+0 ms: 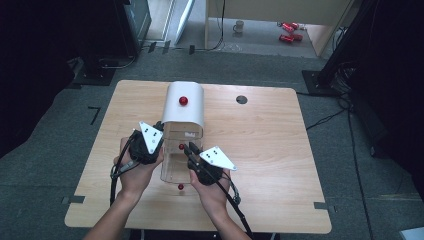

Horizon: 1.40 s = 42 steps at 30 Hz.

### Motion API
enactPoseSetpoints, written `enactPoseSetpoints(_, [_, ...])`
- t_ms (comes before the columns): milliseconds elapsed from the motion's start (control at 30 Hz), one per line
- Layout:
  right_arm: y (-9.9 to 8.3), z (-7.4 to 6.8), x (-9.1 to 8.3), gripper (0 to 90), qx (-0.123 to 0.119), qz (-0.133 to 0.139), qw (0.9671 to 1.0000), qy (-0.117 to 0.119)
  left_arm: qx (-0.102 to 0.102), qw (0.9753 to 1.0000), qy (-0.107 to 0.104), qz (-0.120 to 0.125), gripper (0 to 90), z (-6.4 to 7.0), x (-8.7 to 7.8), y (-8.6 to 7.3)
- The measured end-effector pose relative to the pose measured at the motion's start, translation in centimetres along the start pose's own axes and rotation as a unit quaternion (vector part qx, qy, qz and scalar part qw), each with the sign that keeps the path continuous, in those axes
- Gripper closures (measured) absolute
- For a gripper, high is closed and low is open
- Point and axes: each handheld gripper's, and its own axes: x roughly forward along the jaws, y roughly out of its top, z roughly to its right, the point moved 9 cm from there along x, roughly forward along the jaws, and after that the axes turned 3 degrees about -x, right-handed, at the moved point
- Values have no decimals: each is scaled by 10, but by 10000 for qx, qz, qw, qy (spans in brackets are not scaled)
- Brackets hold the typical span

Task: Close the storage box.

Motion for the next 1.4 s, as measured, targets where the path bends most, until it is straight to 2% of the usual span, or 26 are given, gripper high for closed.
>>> enactPoseSetpoints(467, [9, 11, 9, 777, 120, 120, 9997, -159, 11, 10000, -26, 29, 887, 8, -5, -1])
enactPoseSetpoints(567, [8, 10, 9, 728, 160, 101, 9997, -123, 24, 10000, 9, 40, 888, 9, -5, -1])
enactPoseSetpoints(667, [3, 4, 2, 691, 39, -3, 10000, 36, 41, 9999, 68, 81, 888, 9, -5, -2])
enactPoseSetpoints(700, [-3, -2, -6, 675, -50, -82, 9999, 123, 48, 9999, 75, 93, 888, 9, -5, -2])
enactPoseSetpoints(733, [-3, -2, -6, 675, -50, -82, 9999, 123, 54, 9999, 71, 90, 888, 9, -6, -2])
enactPoseSetpoints(767, [-10, -7, -14, 653, -31, -152, 9997, 207, 23, 9999, 48, 95, 888, 9, -5, -1])
enactPoseSetpoints(867, [-18, -11, -24, 628, 37, -204, 9995, 221, 8, 10000, 31, 78, 888, 9, -5, -1])
enactPoseSetpoints(900, [-27, -15, -33, 612, 19, -279, 9992, 269, 14, 10000, 22, 66, 887, 9, -5, -1])
enactPoseSetpoints(1000, [-41, -22, -48, 603, 84, -416, 9986, 316, 57, 10000, 21, 66, 887, 9, -5, -1])
enactPoseSetpoints(1033, [-41, -22, -48, 603, 84, -416, 9986, 316, 57, 10000, 21, 66, 887, 9, -5, -1])
enactPoseSetpoints(1067, [-49, -28, -57, 597, 72, -510, 9980, 371, 50, 10000, 15, 51, 887, 9, -4, -1])
enactPoseSetpoints(1167, [-59, -32, -65, 597, 92, -537, 9980, 323, 45, 10000, 19, 27, 887, 9, -3, 0])
enactPoseSetpoints(1233, [-77, -37, -73, 598, 63, -641, 9976, 267, 29, 10000, 27, 17, 887, 9, -2, 0])
enactPoseSetpoints(1267, [-77, -37, -73, 598, 63, -641, 9976, 267, 28, 10000, 28, 12, 887, 9, -2, 1])
enactPoseSetpoints(1400, [-104, -42, -75, 600, 148, -876, 9959, 191, 17, 10000, 34, 6, 888, 9, -1, 1])
